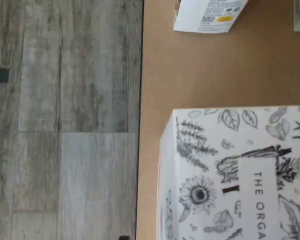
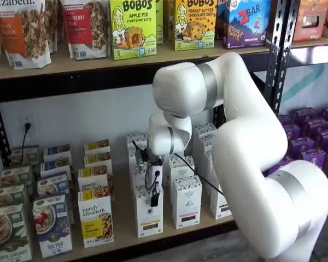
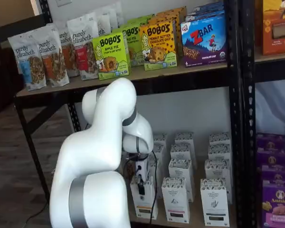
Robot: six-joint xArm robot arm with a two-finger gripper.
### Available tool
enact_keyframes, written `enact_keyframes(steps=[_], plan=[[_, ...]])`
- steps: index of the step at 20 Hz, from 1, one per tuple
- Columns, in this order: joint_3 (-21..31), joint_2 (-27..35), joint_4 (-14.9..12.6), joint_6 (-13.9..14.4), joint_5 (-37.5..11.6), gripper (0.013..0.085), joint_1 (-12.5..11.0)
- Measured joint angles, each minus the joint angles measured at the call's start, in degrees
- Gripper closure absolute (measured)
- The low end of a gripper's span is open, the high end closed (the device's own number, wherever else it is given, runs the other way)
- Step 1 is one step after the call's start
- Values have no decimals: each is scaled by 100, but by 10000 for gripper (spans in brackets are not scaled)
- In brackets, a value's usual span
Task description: Pick up the white box with a yellow strip in the middle, on the bottom shelf, the fourth box from the left
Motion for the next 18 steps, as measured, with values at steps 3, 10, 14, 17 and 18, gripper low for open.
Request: enact_keyframes(steps=[3, 10, 14, 17, 18], plan=[[100, -10, -16, 10, -187, 130, 9], [198, -54, 175, -188, -245, 210, -16], [203, -90, 153, -183, -161, 290, -35], [182, -110, 118, -154, -72, 290, -43], [184, -114, 69, -110, -77, 290, -42]])
